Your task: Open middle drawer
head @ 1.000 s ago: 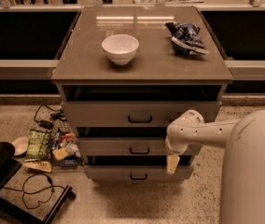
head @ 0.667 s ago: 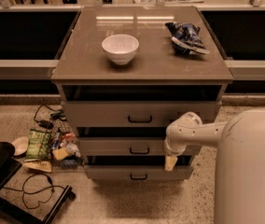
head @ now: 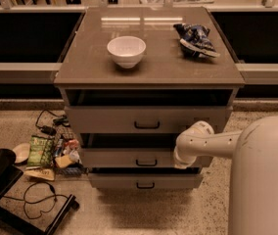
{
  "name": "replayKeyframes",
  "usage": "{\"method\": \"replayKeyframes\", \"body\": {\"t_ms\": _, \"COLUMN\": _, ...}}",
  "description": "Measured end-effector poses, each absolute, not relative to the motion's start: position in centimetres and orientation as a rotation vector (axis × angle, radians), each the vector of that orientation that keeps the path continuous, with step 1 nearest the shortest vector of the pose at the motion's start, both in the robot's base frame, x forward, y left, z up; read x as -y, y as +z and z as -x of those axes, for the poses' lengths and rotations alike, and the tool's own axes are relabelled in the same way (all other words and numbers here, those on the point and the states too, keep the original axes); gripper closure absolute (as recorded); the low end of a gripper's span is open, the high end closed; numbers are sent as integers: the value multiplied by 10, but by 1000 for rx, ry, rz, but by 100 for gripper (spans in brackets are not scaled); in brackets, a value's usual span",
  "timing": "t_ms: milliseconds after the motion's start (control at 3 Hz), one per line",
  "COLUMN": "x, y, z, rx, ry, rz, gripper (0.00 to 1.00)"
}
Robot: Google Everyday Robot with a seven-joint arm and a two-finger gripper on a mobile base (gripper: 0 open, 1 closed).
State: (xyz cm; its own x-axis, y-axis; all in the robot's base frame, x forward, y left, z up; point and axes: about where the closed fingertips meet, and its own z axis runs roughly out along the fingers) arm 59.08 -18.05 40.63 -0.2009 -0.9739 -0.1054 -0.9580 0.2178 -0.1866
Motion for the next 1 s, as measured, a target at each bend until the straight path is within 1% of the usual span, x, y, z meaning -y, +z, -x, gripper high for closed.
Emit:
{"method": "replayKeyframes", "body": {"t_ms": 333, "x": 180, "y": 413, "z": -591, "rx": -2287, "ry": -118, "rz": 1845, "gripper": 89}}
{"method": "replayKeyframes", "body": {"t_ms": 667, "x": 180, "y": 413, "z": -591, "rx": -2287, "ry": -118, "rz": 1845, "gripper": 100}}
{"method": "replayKeyframes", "body": {"t_ms": 1000, "x": 180, "y": 414, "z": -591, "rx": -2287, "ry": -118, "rz": 1845, "gripper": 100}}
